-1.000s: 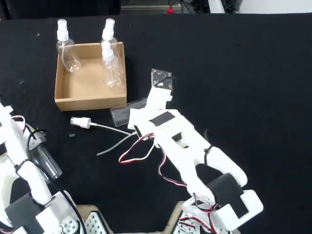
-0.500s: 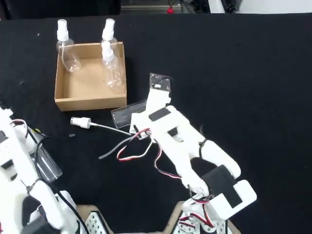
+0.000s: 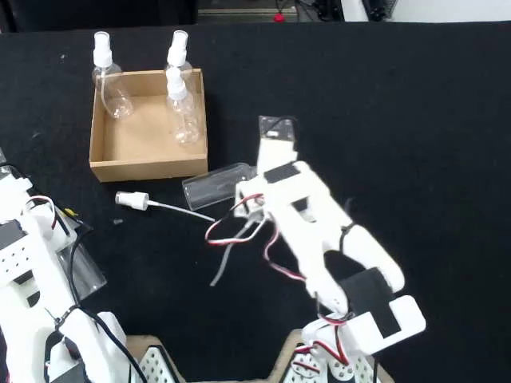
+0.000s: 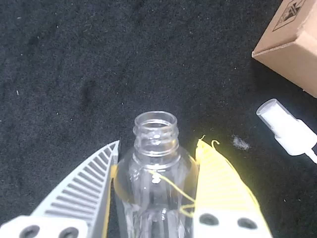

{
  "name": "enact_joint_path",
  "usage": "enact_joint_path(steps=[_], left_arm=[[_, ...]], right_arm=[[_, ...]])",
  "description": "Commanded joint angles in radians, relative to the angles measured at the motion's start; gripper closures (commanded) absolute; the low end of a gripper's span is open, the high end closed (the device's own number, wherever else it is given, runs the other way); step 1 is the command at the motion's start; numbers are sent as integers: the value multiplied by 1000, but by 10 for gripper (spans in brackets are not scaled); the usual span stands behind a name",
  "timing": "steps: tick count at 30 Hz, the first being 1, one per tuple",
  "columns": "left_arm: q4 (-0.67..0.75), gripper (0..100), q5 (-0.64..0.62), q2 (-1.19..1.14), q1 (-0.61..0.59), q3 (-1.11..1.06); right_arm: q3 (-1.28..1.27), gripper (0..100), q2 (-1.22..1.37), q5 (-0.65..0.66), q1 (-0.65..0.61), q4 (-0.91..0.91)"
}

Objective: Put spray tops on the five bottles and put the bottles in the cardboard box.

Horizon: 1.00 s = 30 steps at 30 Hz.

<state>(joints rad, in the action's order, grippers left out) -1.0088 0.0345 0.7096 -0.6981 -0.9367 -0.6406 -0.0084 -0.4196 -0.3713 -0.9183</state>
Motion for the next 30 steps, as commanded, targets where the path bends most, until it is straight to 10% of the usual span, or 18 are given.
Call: enact_joint_path(steps=[1,11,30], left_arm=[[17,859,-6,31,15,8],[17,859,-6,31,15,12],[14,859,-6,31,15,7]], right_arm=[[50,906,-25,86,123,-60],[77,902,-99,474,370,-31],[209,766,-99,-170,373,-144]])
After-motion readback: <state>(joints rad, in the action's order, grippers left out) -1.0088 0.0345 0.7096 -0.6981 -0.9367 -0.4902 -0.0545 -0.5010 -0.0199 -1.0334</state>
